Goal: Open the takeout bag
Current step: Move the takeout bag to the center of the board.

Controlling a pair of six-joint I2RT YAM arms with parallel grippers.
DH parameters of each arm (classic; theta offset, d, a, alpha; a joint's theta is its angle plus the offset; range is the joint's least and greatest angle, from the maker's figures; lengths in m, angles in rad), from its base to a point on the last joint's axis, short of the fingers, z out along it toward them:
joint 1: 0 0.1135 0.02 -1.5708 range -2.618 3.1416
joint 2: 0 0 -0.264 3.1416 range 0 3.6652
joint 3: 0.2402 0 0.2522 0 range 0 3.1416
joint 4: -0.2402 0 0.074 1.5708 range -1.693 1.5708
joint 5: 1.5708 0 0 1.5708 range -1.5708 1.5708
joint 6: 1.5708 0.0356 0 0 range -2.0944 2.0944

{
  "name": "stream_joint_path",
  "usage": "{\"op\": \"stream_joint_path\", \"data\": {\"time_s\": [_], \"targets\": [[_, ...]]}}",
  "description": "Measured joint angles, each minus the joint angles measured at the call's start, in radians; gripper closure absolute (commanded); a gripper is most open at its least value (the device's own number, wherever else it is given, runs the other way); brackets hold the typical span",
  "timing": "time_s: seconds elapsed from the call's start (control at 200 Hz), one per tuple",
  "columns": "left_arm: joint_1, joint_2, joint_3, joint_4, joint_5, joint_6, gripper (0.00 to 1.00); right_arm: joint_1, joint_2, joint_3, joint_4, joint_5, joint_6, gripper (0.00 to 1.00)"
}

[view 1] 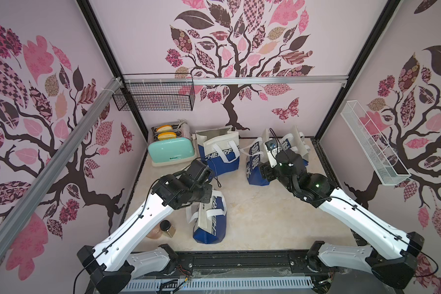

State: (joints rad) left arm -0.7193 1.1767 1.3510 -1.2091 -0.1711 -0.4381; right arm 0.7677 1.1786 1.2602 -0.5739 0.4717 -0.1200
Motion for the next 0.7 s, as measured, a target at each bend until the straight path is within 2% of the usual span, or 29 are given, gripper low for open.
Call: {"op": "stream_joint_path", "data": {"time_s": [0.105,0.17,0.555,0.62,0.7], "targets": [[-0.001,0.02,0.002,0.037,-0.01,0.04,0.95,0.0,-0.002,-0.027,0.003,0.005,-0.001,0.19],[-0.001,0.044,0.002,0.073,-0.017,0.078,1.0,0.0,-0.002,-0.035,0.004,0.007,-0.004,0.19],[0.076,0.253,0.068,0.349,0.008,0.285,1.0,-0.001,-0.06,-0.095,0.023,0.061,-0.054,0.18],[0.076,0.291,0.091,0.386,0.018,0.314,0.9,-0.007,-0.072,-0.104,0.021,0.071,-0.063,0.18],[0.076,0.335,0.116,0.432,0.021,0.347,0.63,-0.014,-0.087,-0.111,0.021,0.079,-0.071,0.18]]}}
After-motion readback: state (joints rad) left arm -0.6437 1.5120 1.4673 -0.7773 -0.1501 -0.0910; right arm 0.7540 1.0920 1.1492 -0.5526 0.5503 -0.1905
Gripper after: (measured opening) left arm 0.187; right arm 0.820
